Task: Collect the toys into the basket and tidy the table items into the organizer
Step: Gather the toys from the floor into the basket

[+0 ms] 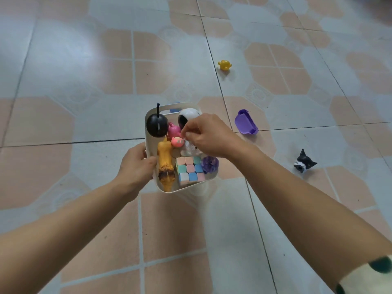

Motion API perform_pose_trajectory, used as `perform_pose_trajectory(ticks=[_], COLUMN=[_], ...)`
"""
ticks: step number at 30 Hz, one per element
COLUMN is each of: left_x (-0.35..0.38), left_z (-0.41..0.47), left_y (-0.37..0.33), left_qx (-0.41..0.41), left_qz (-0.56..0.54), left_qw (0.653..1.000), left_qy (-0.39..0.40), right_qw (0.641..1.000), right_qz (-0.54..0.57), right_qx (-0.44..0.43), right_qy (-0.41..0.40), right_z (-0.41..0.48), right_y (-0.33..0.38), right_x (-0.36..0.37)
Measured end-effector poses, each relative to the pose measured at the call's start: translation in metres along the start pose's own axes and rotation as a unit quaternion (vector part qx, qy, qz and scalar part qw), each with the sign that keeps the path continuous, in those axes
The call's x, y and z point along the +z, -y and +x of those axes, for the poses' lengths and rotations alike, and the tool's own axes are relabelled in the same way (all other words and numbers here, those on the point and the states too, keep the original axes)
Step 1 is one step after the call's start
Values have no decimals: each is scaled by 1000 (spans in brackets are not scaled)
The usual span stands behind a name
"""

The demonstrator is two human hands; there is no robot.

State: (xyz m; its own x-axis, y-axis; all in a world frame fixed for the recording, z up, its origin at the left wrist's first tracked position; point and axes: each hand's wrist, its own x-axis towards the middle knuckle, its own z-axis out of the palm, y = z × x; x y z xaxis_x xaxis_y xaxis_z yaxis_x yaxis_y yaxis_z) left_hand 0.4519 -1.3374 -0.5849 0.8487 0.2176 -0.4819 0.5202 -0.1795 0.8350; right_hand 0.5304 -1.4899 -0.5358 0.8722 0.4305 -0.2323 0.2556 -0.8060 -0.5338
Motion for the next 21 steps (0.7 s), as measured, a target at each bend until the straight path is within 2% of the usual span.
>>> perform_pose_trajectory(ticks=[3, 5, 7, 9, 17, 21], left_x=[-16, -27, -37, -46, -66, -70], left_z=[8, 14, 19, 23, 28, 31], left_y=[7, 10, 14, 18, 32, 35], left_qx=[-5, -11, -21, -33, -62, -64], left_qz=[-2, 2, -1, 0, -7, -9], left_qw=[1000, 999, 998, 997, 996, 995], left_qy=[-27, -42, -55, -64, -71, -72], right_qw=[997, 990, 987, 989, 988, 986], right_qz=[28, 51, 27, -13, -125, -146], right_qx=[-18, 7, 35, 56, 91, 86], right_qy=[-67, -129, -154, -136, 26, 9], right_z=[27, 51, 77, 101, 149, 153], right_y=[7, 3, -6, -16, -41, -42], right_x=[-5, -7, -2, 9, 63, 72])
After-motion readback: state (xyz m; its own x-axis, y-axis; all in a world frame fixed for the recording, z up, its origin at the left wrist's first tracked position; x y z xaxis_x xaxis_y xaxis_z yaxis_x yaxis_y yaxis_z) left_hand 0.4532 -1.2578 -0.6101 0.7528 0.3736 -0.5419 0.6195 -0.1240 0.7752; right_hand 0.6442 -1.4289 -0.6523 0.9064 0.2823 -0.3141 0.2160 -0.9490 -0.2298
